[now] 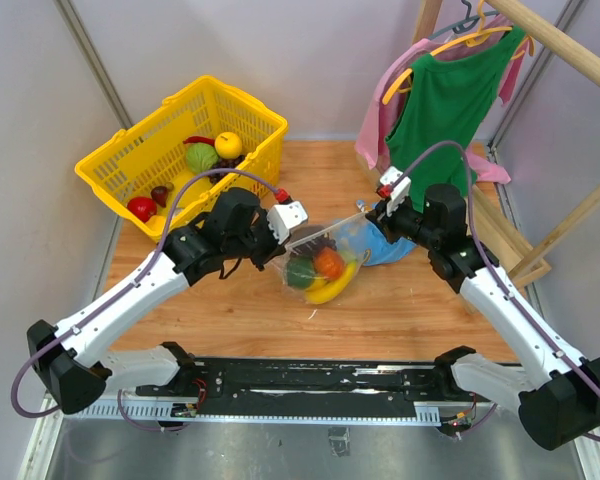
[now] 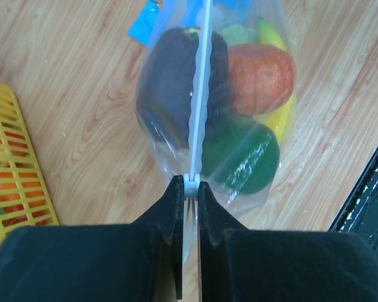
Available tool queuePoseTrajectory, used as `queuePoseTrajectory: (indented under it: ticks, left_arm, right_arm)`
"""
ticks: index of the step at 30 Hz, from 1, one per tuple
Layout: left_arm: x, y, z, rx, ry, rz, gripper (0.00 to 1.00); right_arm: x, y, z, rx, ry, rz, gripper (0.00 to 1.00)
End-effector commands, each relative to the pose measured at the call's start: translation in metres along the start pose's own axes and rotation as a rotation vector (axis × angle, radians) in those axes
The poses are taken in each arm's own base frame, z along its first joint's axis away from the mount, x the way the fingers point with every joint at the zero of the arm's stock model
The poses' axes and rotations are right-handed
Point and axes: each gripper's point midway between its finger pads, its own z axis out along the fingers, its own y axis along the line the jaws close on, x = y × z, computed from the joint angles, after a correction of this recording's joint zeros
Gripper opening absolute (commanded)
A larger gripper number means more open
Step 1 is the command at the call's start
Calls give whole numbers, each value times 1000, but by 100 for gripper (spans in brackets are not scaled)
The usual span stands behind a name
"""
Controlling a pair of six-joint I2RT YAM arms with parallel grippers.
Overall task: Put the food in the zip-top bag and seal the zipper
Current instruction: Zip the zipper food storage bag at the center of the board, then place the zipper food storage bag at the center of the board.
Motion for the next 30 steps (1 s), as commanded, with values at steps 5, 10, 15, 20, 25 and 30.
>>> queuePoseTrajectory:
  ticks: [5,10,15,20,25,30]
  left_arm:
    - [26,3,-21,-76,68,-54,0]
    - [42,5,-29,-120,115,-99,0]
    - [56,10,-32,-173,154,-136,0]
    - [64,17,-32,-228,180,-163,0]
    - [69,36,-40,-310,170,-227,0]
    - [62,35,-29,-306,127,-352,0]
  right_arm:
    - [4,-48,-17,225,34,32,1]
    - [8,-55,-16,257,58,56,1]
    - [8,-59,-13,270,69,69,1]
    - [9,-62,-5,272,79,85,1]
    - [14,-64,5,263,83,100,1]
    - [12,-58,26,195,63,140,1]
